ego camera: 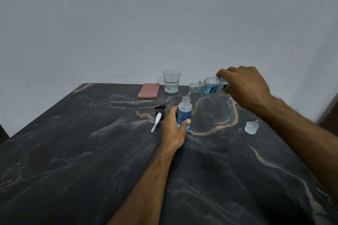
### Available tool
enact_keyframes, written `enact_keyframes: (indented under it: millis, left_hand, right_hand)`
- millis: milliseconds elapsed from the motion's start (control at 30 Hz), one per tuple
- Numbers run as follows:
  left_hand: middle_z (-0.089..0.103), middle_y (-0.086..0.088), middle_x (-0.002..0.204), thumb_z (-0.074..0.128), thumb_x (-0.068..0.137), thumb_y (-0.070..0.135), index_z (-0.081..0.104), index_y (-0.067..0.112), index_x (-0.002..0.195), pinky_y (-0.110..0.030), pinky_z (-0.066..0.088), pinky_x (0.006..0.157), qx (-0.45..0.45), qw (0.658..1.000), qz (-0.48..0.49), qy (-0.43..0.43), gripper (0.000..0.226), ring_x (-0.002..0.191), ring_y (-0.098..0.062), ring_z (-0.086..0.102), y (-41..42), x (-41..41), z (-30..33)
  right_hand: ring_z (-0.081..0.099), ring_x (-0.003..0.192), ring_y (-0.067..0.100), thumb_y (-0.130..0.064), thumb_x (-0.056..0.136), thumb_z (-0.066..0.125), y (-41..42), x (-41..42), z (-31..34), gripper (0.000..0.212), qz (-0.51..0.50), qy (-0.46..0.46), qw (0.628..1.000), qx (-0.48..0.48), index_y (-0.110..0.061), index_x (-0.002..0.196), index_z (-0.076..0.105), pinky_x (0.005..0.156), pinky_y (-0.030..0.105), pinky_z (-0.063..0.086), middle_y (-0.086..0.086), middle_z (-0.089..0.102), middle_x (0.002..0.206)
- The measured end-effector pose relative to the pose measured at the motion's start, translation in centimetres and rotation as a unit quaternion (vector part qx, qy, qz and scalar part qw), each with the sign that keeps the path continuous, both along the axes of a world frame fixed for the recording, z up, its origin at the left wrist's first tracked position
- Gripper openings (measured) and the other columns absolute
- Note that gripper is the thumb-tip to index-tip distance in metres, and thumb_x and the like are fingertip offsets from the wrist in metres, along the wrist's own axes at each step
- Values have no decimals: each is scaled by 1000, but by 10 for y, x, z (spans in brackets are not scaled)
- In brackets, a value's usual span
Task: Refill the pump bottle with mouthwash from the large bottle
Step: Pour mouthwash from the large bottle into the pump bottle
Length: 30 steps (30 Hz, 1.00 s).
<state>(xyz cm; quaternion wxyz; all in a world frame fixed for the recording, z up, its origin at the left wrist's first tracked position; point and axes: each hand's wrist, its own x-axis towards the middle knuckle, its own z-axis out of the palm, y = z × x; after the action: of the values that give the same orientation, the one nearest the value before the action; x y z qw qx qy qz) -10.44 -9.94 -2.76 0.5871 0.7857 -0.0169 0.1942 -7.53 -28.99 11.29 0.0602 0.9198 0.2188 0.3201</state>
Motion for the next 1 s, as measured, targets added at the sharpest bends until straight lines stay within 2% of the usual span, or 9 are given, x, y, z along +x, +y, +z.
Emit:
enact_keyframes:
  millis: [367,467,567,667,733,800,867,1000]
  left_hand:
    - [55,-1,134,67,87,14,43,17,134,-32,46,100,8,1000,5,11,53,114,-11,52,0,0,1]
    - [55,-2,134,67,87,13,43,16,133,-30,46,98,0,1000,-1,11,52,111,-8,50,0,0,1]
    - [54,-2,135,67,87,13,43,16,134,-31,46,100,-2,1000,-3,14,53,115,-9,50,0,-1,2]
    - [56,-3,132,67,87,13,44,15,132,-34,48,99,-3,1000,-2,6,50,116,-15,54,0,-1,1]
    - [57,-3,130,67,87,12,45,15,131,-34,48,98,-2,1000,-2,-1,49,112,-14,55,1,-1,1]
    - [57,-2,128,66,87,13,45,16,131,-32,48,96,-2,1000,-3,0,49,110,-13,54,1,0,0]
    - [57,0,127,66,87,13,45,16,131,-29,47,93,-6,1000,-6,3,49,110,-12,54,1,0,-1]
    - [55,8,120,66,87,13,45,17,131,-22,43,86,-7,1000,-6,3,49,107,-9,54,2,1,-2]
  right_hand:
    - [57,92,29,-11,85,68,4,-4,-5,40,0,17,1000,9,-21,122,54,84,37,35,3,66,107]
    - [57,91,29,-13,85,68,6,-6,-14,40,1,50,998,41,-21,122,54,79,35,34,4,66,107]
    - [60,94,28,-16,83,71,7,-7,-25,42,-8,115,987,112,-22,121,54,81,39,44,4,66,110]
    - [61,97,27,-16,79,76,5,-4,-33,45,-6,192,954,232,-20,118,55,83,45,51,5,67,111]
    - [62,91,24,-15,76,79,2,-1,-35,42,2,225,927,301,-18,112,56,81,46,53,4,67,107]
    - [64,86,20,-15,74,82,-2,2,-37,40,16,262,885,385,-20,105,57,78,41,55,1,67,100]
    - [66,88,16,-16,73,82,-7,4,-40,40,46,300,832,465,-22,104,58,81,37,55,-5,69,97]
    - [71,90,12,-13,75,80,-17,5,-55,39,89,339,771,531,-29,106,63,90,39,55,-8,73,98]
